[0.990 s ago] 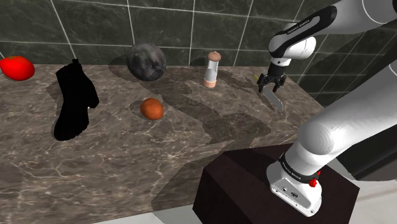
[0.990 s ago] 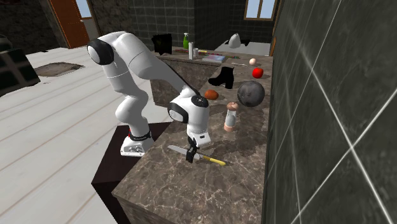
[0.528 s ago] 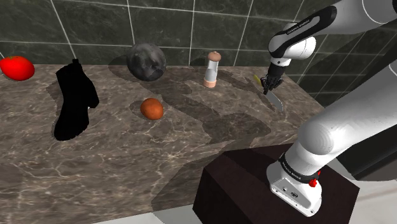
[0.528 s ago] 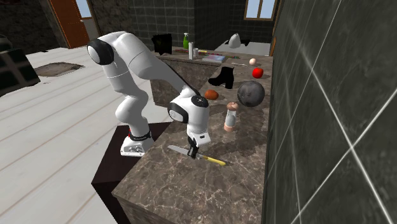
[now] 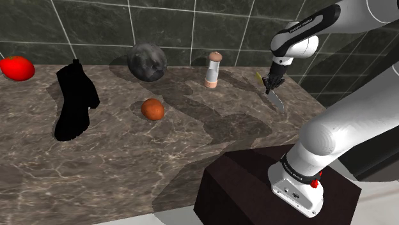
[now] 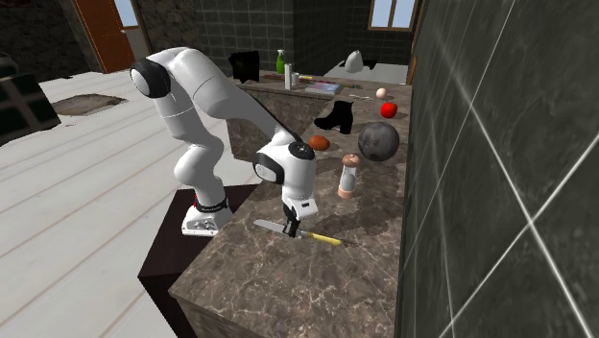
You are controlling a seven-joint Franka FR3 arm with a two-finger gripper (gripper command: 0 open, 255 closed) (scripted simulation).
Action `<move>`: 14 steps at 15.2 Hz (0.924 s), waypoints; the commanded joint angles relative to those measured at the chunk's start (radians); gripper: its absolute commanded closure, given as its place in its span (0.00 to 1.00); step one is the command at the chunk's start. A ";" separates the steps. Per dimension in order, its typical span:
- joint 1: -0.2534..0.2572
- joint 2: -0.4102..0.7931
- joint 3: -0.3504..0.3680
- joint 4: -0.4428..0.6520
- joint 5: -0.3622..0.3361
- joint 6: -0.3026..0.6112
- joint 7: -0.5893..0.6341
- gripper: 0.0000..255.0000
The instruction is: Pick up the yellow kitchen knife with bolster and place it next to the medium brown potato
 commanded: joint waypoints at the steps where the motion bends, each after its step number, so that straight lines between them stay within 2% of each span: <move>1: -0.002 -0.019 0.004 0.009 -0.006 -0.027 0.006 1.00; 14: -0.009 -0.125 0.032 0.104 -0.029 -0.224 0.032 1.00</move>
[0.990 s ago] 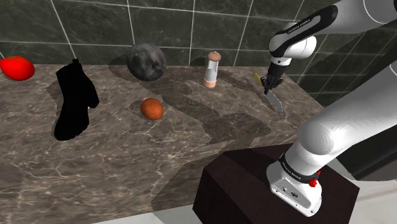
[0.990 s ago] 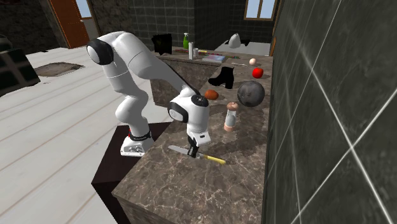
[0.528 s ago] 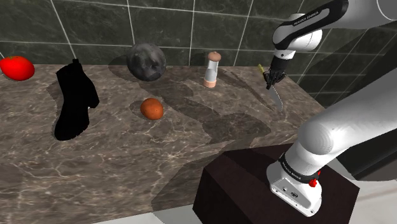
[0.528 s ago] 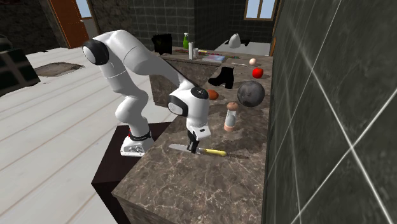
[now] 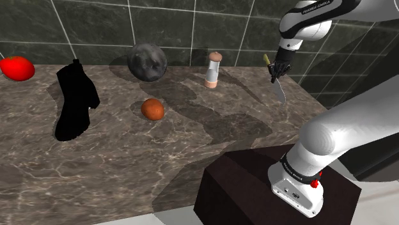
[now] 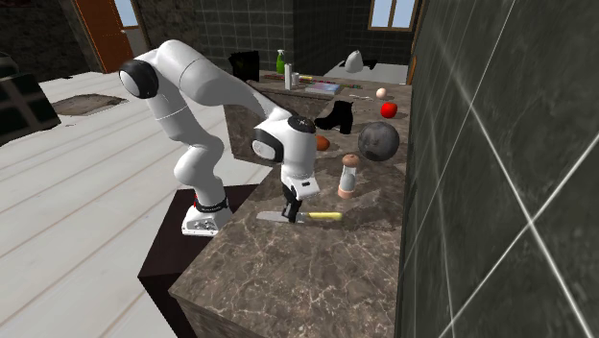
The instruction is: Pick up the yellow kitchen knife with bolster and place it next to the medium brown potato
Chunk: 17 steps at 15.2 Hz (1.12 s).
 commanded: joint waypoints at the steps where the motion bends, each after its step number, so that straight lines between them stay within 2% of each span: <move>1: -0.001 -0.013 0.004 0.016 -0.002 -0.030 0.002 1.00; 12: 0.000 -0.061 0.025 0.124 -0.003 -0.184 0.011 1.00; 17: 0.045 -0.116 0.119 0.065 0.031 -0.185 0.138 1.00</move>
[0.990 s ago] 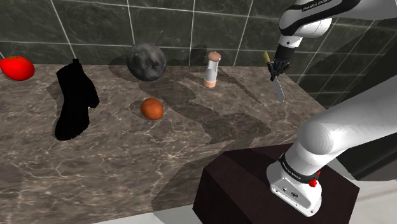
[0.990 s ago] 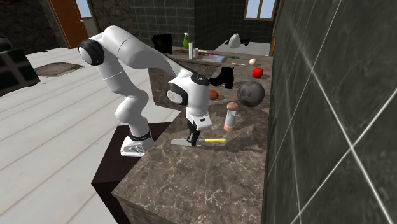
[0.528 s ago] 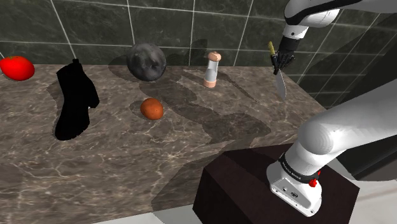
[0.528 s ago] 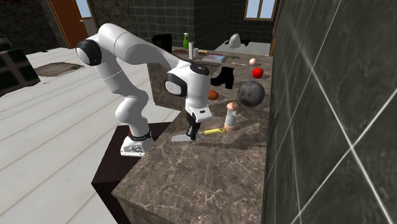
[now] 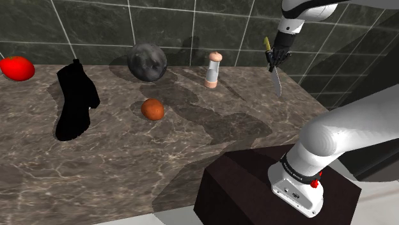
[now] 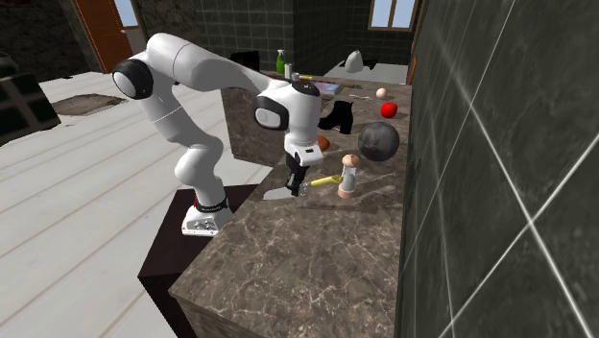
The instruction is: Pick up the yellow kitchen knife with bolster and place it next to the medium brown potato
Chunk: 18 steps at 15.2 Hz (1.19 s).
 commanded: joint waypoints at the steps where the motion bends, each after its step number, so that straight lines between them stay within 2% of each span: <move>1: 0.020 -0.018 0.039 -0.024 0.017 0.005 0.053 1.00; 10: 0.120 -0.030 0.204 -0.050 0.113 0.019 0.270 1.00; 18: 0.211 0.040 0.344 0.004 0.194 0.044 0.456 1.00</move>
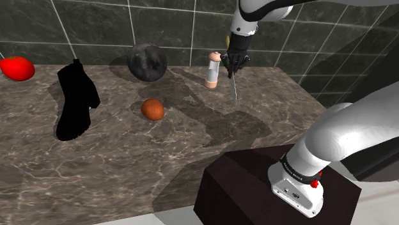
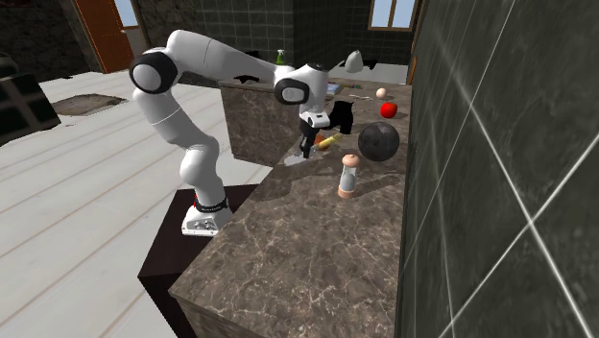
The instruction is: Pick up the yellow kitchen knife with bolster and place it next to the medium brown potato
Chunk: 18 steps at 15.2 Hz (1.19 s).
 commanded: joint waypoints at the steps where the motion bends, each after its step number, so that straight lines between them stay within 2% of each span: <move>1: 0.020 0.030 0.033 0.030 0.017 0.003 0.046 1.00; 8: 0.086 0.150 0.144 0.145 0.053 0.024 0.206 1.00; 14: 0.138 0.288 0.229 0.288 0.049 0.032 0.348 1.00; 18: 0.139 0.302 0.231 0.248 0.048 0.085 0.345 1.00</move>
